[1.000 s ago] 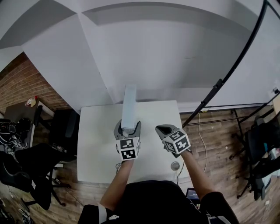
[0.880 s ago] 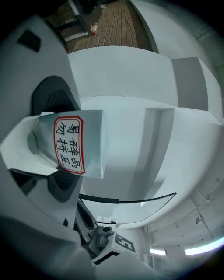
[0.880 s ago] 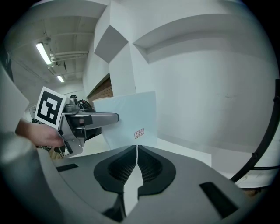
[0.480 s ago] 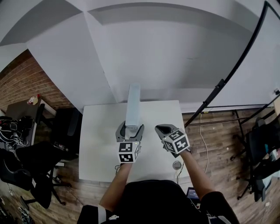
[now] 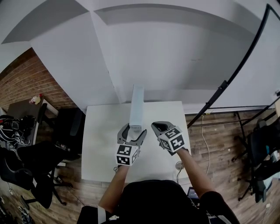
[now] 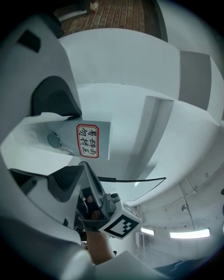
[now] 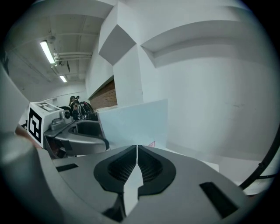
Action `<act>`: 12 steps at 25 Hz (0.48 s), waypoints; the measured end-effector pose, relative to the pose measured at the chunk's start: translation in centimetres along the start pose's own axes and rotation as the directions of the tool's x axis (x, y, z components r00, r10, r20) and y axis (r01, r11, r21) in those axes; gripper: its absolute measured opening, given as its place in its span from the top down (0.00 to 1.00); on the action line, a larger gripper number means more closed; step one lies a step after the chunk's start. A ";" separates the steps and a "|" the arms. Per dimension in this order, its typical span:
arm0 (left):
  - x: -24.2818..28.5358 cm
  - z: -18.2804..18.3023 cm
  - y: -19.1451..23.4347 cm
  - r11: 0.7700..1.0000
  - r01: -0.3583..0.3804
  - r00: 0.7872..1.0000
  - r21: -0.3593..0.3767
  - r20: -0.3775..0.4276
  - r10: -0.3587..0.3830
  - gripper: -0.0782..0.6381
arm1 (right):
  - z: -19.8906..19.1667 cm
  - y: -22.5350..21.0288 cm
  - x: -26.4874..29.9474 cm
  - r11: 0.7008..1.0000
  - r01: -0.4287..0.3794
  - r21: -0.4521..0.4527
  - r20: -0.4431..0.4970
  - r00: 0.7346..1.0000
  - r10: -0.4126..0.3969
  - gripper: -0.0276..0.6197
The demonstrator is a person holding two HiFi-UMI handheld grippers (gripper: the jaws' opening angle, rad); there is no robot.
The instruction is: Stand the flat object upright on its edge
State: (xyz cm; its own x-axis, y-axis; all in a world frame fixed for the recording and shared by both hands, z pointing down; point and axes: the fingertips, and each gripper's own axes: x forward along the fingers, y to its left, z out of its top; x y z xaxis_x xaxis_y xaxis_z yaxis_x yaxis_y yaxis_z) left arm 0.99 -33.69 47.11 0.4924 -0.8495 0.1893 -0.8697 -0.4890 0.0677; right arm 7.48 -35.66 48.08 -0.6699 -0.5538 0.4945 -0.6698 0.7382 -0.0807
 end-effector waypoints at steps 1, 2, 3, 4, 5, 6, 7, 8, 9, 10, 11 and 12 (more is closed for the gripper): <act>-0.1 0.0 0.0 1.000 0.008 1.000 0.003 -0.004 -0.008 0.40 | 0.5 0.2 0.2 1.000 -0.001 -0.009 0.005 1.000 0.001 0.89; -0.2 -0.1 0.0 1.000 0.016 1.000 0.008 -0.008 -0.016 0.40 | 1.1 0.4 0.3 1.000 -0.003 -0.017 0.011 1.000 0.003 0.89; -0.2 -0.1 -0.1 1.000 0.023 1.000 0.014 -0.012 -0.023 0.40 | 1.6 0.6 0.5 1.000 -0.005 -0.022 0.018 1.000 0.005 0.89; -0.3 -0.1 -0.1 0.999 0.030 0.999 0.022 -0.016 -0.030 0.40 | 2.1 0.8 0.7 1.000 -0.008 -0.027 0.025 1.000 0.009 0.89; -0.4 -0.1 -0.2 0.999 0.038 0.999 0.027 -0.019 -0.038 0.40 | 2.6 1.0 0.9 0.999 -0.011 -0.032 0.031 0.999 0.012 0.89; -0.4 -0.1 -0.3 0.998 0.048 0.999 0.031 -0.019 -0.047 0.40 | 3.0 1.2 1.1 0.999 -0.014 -0.037 0.035 0.999 0.015 0.89; -0.5 -0.1 -0.4 0.998 0.059 0.998 0.032 -0.019 -0.058 0.40 | 3.3 1.4 1.3 0.999 -0.016 -0.043 0.037 0.999 0.018 0.89; -0.5 -0.1 -0.6 0.997 0.070 0.997 0.032 -0.017 -0.069 0.40 | 3.6 1.6 1.5 0.999 -0.018 -0.047 0.038 0.999 0.019 0.89; -0.5 -0.1 -0.7 0.996 0.078 0.997 0.034 -0.017 -0.078 0.40 | 3.8 1.7 1.6 0.999 -0.018 -0.052 0.039 0.999 0.020 0.89; -0.5 -0.1 -0.8 0.996 0.083 0.996 0.036 -0.018 -0.082 0.40 | 3.9 1.8 1.7 0.998 -0.017 -0.056 0.039 0.999 0.019 0.89; -0.5 -0.1 -0.8 0.996 0.084 0.996 0.036 -0.018 -0.084 0.40 | 4.0 1.7 1.8 0.998 -0.015 -0.059 0.039 0.999 0.017 0.89; -0.5 -0.1 -0.8 0.996 0.085 0.996 0.035 -0.017 -0.085 0.40 | 4.1 1.7 1.8 0.998 -0.012 -0.060 0.039 0.999 0.014 0.89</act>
State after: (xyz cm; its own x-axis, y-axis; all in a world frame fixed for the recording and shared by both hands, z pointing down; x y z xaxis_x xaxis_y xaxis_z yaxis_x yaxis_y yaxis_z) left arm 1.47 -32.89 47.05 0.5637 -0.8014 0.1999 -0.8227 -0.5664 0.0490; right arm 3.84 -37.00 45.31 -0.6914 -0.5575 0.4596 -0.6410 0.7668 -0.0342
